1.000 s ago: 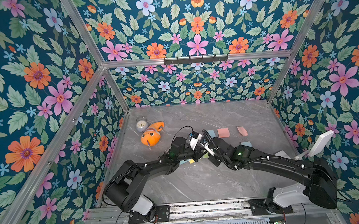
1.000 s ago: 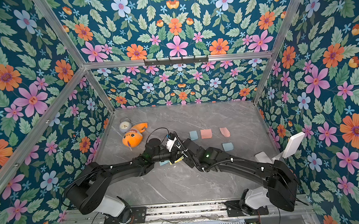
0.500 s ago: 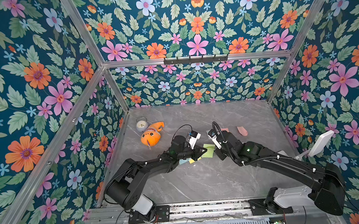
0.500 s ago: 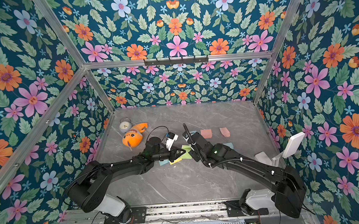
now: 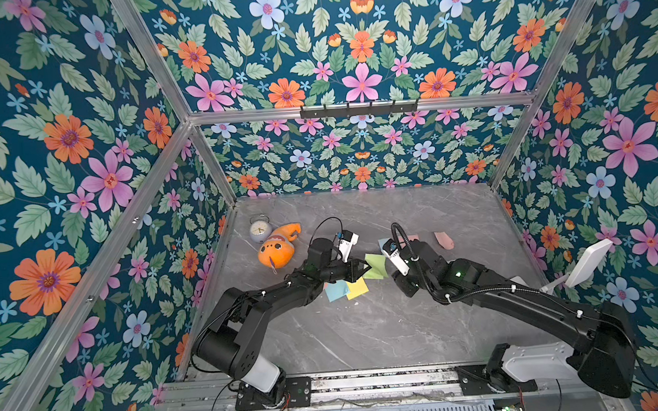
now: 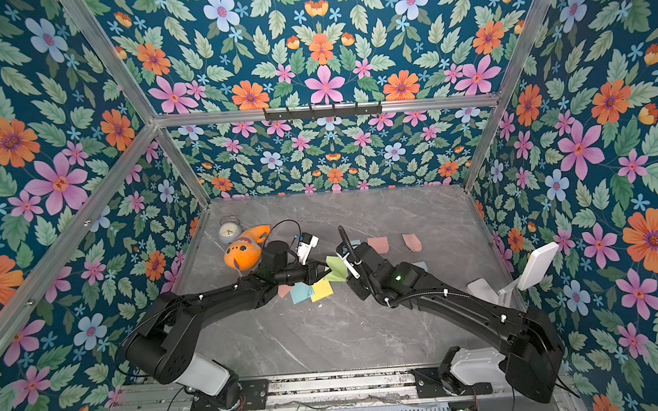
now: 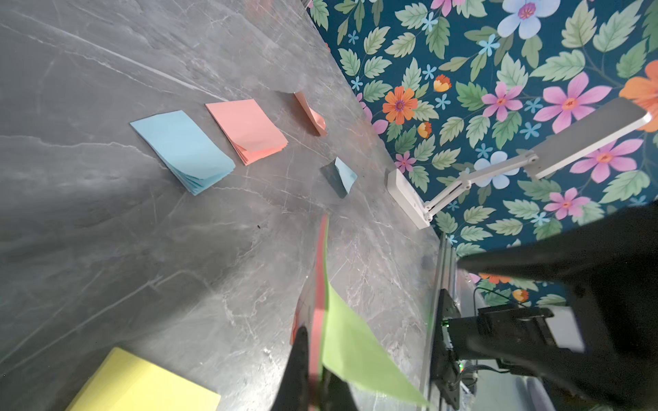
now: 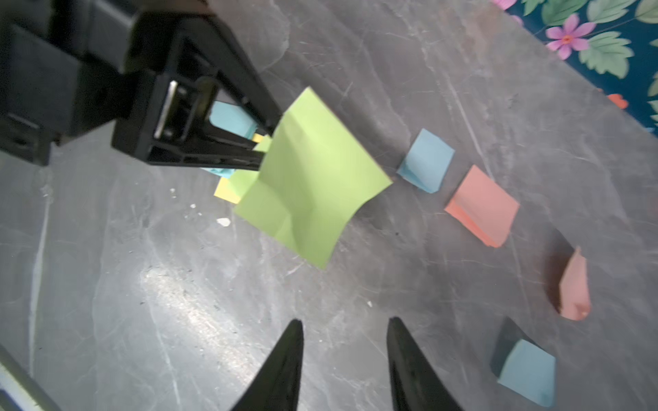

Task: Tear off pages from different memo pads
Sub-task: Tear off the paper from the memo pad.

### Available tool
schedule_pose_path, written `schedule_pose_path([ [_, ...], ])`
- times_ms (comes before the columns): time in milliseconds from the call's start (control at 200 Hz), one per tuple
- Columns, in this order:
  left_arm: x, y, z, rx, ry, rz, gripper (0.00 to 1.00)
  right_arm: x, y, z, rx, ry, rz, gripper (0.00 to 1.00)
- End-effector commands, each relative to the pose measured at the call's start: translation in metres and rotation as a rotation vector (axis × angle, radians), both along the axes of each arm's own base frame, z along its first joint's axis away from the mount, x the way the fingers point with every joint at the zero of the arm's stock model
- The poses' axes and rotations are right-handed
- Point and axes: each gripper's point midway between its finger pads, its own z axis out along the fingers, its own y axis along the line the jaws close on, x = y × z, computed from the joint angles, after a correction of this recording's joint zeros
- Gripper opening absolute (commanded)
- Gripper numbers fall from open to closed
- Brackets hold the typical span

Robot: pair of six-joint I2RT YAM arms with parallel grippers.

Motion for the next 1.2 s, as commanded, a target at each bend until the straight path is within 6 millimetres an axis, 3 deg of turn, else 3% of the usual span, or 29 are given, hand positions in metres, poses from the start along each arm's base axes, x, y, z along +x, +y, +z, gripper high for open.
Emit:
schedule_pose_path([
  [0, -0.002, -0.006, 0.012, -0.056, 0.024, -0.014, 0.00, 0.004, 0.020, 0.004, 0.066, -0.002, 0.012, 0.46],
  [275, -0.010, -0.010, 0.010, -0.051, 0.045, -0.029, 0.00, 0.029, 0.040, 0.001, 0.039, -0.048, 0.003, 0.44],
  [435, -0.011, -0.011, 0.014, -0.060, 0.045, -0.034, 0.00, 0.044, 0.043, -0.006, -0.043, -0.079, 0.008, 0.25],
  [580, -0.015, -0.006, -0.001, -0.020, 0.060, -0.042, 0.00, 0.051, 0.034, 0.000, -0.051, -0.102, -0.024, 0.06],
  [700, -0.015, -0.002, -0.008, 0.002, 0.067, -0.040, 0.00, 0.056, 0.015, 0.006, -0.051, -0.098, -0.066, 0.00],
  [910, -0.011, -0.001, -0.009, 0.003, 0.065, -0.035, 0.00, 0.055, -0.027, 0.003, -0.092, -0.065, -0.155, 0.00],
  [1065, 0.002, 0.007, -0.020, 0.025, 0.080, 0.013, 0.00, 0.051, -0.064, -0.014, -0.044, 0.067, -0.338, 0.00],
  [1195, 0.020, 0.013, -0.028, 0.016, 0.124, 0.075, 0.00, 0.041, -0.107, -0.034, -0.105, 0.188, -0.569, 0.00],
])
